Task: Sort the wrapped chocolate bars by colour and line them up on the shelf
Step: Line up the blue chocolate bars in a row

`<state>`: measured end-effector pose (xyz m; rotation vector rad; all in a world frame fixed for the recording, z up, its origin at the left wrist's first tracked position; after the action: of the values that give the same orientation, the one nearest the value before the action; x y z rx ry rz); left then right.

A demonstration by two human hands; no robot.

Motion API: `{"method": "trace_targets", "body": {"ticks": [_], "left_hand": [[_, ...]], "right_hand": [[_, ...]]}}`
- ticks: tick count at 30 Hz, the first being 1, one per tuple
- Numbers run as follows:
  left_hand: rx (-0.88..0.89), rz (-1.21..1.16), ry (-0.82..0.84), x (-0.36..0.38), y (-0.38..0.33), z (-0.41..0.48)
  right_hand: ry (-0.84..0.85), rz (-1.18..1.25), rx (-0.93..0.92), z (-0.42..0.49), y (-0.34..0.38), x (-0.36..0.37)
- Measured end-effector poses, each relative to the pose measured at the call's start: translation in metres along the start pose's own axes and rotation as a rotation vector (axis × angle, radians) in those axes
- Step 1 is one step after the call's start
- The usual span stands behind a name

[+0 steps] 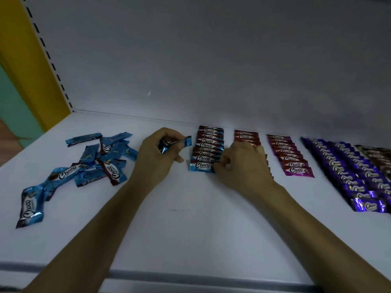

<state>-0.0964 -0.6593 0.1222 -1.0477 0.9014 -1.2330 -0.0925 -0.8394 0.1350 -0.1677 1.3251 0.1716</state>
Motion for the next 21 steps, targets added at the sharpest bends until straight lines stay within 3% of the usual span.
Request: {"method": "trace_targets", "body": {"ticks": [6,8,11,14,18,21], "left_hand": [[0.007,-0.048,-0.028,0.001,-0.003,-0.001],[-0.001,-0.077,-0.01,0.004,-0.005,-0.002],[-0.008,-0.105,0.053,0.011,-0.009,-0.005],[-0.031,-0.126,0.092,0.017,-0.01,-0.008],[-0.127,-0.144,-0.137,-0.011,0.0,-0.005],[-0.154,-0.149,-0.248,-0.028,0.003,-0.005]], "right_hand": [[-0.138,0.046,-0.009,-0.004,-0.004,-0.012],[-0.201,0.363,-0.011,-0.007,-0.003,-0.025],[-0.063,0.914,-0.05,-0.004,0.013,-0.026],[0.075,1.065,-0.072,0.0,0.025,-0.018],[0.093,1.082,-0.071,-0.002,0.016,-0.009],[0.029,0.684,-0.31,-0.016,0.029,-0.008]]}}
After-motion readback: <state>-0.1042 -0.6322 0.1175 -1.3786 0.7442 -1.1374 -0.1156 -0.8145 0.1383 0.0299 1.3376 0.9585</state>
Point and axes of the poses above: each hand's wrist, its own z-axis towards the middle knuckle, its own x-axis out of the palm, y = z × x, the point moved 10 cm from there along z, towards the middle knuckle, and after that the axes turned 8 degrees about -z, right-handed, at the moved point
